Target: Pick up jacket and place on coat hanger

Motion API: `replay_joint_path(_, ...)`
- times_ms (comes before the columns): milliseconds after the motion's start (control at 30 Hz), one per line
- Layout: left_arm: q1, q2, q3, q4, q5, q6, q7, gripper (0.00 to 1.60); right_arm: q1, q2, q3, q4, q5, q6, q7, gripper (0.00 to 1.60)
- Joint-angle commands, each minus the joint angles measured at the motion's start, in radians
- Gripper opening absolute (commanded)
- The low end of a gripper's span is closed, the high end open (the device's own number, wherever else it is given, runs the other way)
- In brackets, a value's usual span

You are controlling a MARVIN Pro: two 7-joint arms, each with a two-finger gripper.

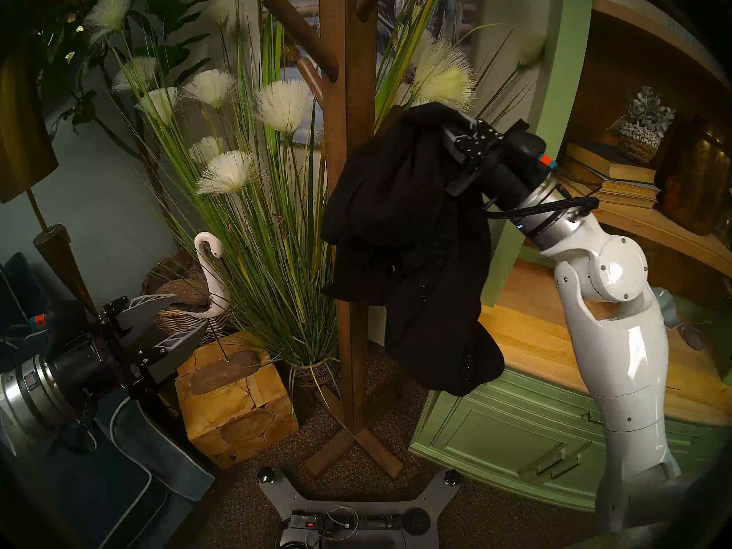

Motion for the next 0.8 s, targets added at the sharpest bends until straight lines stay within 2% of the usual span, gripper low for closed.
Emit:
replay_joint_path(0, -0.003, 0.000, -0.002, -0.011, -0.015, 0.002, -0.011, 1.60, 0.072, -0.031, -0.035, 0.038, -0.067, -0.036, -0.036, 0.00)
replay_joint_path(200, -0.003, 0.000, -0.002, -0.011, -0.015, 0.003, -0.011, 1.60, 0.035, -0.023, -0.047, 0.063, -0.093, -0.073, -0.020, 0.00)
replay_joint_path(667, -0.003, 0.000, -0.002, -0.011, -0.016, 0.003, -0.011, 1.60, -0.061, 0.004, -0.035, 0.091, -0.086, -0.130, 0.036, 0.00)
replay_joint_path(700, -0.003, 0.000, -0.002, -0.011, -0.016, 0.003, -0.011, 1.60, -0.066, 0.004, -0.034, 0.093, -0.085, -0.133, 0.038, 0.09)
replay_joint_path(767, -0.003, 0.000, -0.002, -0.011, -0.016, 0.003, -0.011, 1.60, -0.072, 0.004, -0.033, 0.107, -0.086, -0.143, 0.045, 0.51)
